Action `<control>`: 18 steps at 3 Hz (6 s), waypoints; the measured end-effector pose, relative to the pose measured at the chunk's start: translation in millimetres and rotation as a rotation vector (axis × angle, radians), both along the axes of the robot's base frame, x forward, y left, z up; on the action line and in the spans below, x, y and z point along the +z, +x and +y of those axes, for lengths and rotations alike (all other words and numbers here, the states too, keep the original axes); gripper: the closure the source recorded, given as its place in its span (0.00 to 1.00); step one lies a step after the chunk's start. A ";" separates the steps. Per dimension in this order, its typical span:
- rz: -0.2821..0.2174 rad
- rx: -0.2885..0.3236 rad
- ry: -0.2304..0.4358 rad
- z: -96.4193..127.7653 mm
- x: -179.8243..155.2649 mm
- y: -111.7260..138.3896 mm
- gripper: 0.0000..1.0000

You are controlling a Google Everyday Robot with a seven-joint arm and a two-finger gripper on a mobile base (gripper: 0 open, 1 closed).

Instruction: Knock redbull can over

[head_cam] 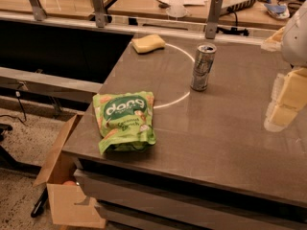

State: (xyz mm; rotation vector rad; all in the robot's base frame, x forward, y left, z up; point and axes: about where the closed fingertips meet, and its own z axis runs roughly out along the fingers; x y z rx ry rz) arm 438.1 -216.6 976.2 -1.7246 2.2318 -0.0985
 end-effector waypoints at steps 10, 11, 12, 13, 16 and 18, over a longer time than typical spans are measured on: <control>-0.506 -0.529 0.934 -0.3 -47.6 95.5 0.00; -0.602 -0.502 0.937 15.0 -62.8 136.7 0.00; -0.619 -0.477 0.950 28.5 -75.0 156.3 0.00; -0.623 -0.454 0.992 49.2 -80.7 175.3 0.00; -0.594 -0.389 1.063 81.2 -78.8 202.7 0.80; -0.856 -0.085 0.969 79.8 3.5 192.4 1.00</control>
Offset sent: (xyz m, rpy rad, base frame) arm 0.0182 -0.0394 -0.0056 0.4961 0.0009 -0.1990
